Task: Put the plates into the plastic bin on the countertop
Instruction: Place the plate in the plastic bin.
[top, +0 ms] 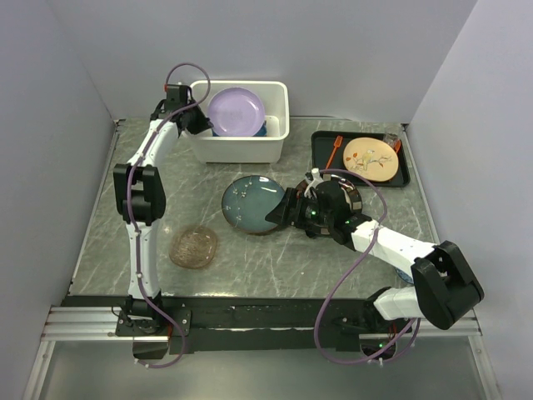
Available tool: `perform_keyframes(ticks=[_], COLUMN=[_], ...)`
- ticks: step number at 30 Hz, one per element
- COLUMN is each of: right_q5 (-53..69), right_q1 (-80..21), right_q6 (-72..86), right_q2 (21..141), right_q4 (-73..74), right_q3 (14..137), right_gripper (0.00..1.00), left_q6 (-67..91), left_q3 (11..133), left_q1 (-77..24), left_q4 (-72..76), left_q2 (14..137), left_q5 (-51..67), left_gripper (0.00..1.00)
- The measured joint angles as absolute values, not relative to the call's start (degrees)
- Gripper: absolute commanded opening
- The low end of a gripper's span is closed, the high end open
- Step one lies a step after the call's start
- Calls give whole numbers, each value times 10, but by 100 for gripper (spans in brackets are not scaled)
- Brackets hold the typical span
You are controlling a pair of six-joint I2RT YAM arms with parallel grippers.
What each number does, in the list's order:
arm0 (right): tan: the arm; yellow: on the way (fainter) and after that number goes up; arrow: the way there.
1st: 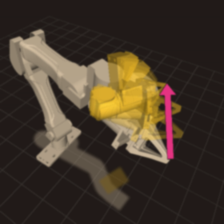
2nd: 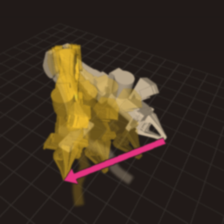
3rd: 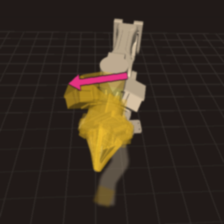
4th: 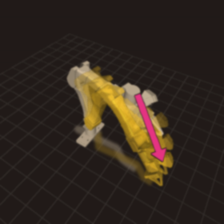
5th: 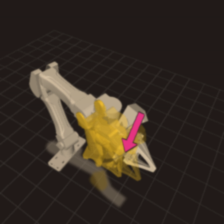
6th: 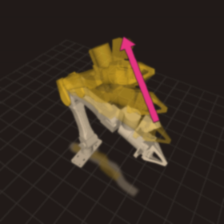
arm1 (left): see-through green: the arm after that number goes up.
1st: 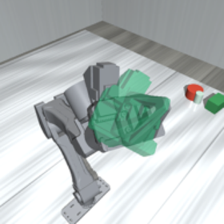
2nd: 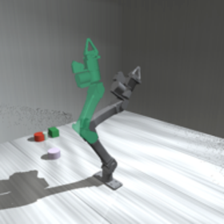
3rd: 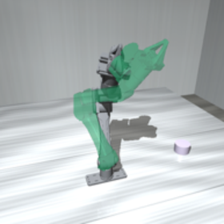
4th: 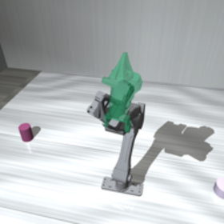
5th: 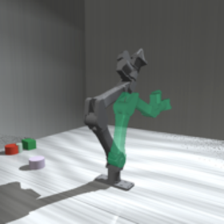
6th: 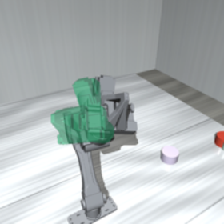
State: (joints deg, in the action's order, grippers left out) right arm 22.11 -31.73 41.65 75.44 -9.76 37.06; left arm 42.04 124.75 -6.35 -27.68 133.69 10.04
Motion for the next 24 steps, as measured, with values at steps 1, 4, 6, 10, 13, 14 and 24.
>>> perform_keyframes(ticks=[1,4,6,10,13,14,24], right_q5=[221,221,221,221,221,221,221], right_q1=[-317,-317,-317,-317,-317,-317,-317], right_q6=[416,415,415,415,415,415,415], right_q2=[754,754,754,754,754,754,754], right_q4=[-97,-95,-94,-94,-94,-94,-94], right_q3=[371,371,371,371,371,371,371], right_gripper=[100,100,100,100,100,100,100], left_q6=[420,414,411,410,408,407,397], left_q3=[1247,1247,1247,1247,1247,1247,1247], left_q1=[-63,-63,-63,-63,-63,-63,-63], left_q4=[-277,-278,-279,-281,-281,-281,-284], left_q2=[1338,1339,1339,1339,1339,1339,1339], left_q5=[102,107,109,115,120,121,124], left_gripper=[4,6,7,15,20,23,45])
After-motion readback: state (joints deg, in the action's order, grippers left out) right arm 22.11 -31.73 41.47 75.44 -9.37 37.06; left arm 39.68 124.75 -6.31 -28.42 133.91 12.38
